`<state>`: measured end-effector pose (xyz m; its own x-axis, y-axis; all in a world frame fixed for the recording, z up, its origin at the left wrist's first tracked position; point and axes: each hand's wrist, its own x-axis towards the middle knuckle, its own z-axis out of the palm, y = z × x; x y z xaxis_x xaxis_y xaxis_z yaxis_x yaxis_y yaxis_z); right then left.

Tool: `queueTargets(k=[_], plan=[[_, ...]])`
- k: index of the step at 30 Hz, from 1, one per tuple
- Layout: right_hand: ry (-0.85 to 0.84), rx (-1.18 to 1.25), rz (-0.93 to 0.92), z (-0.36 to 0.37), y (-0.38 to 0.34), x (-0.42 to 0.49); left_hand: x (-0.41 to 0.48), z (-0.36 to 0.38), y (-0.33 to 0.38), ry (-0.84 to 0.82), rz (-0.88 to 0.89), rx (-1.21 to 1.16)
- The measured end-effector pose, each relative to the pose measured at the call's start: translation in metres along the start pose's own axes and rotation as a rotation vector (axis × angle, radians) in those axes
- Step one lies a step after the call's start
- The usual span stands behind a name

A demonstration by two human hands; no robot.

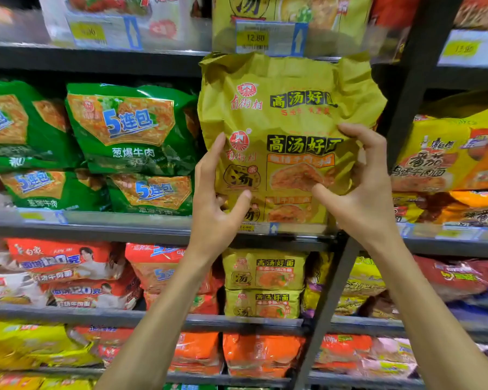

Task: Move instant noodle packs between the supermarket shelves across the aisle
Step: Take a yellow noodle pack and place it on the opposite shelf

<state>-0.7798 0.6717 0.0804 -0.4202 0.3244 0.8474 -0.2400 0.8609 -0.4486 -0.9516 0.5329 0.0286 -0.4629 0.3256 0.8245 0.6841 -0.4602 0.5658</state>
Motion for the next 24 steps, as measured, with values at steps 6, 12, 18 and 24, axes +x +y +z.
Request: queueTargets(k=[6,12,18,24], plan=[[-0.014,0.041,-0.017,0.001,0.014,0.005,0.000,0.013,-0.002,0.047,0.004,0.042],[-0.013,0.031,-0.059,0.007,0.029,0.005,0.004,0.022,-0.011,0.042,0.015,0.070],[0.003,0.009,-0.070,0.011,0.041,0.005,0.005,0.022,-0.024,-0.012,-0.017,0.069],[0.020,-0.033,0.000,0.017,0.052,0.000,0.003,0.018,-0.030,-0.044,-0.063,0.116]])
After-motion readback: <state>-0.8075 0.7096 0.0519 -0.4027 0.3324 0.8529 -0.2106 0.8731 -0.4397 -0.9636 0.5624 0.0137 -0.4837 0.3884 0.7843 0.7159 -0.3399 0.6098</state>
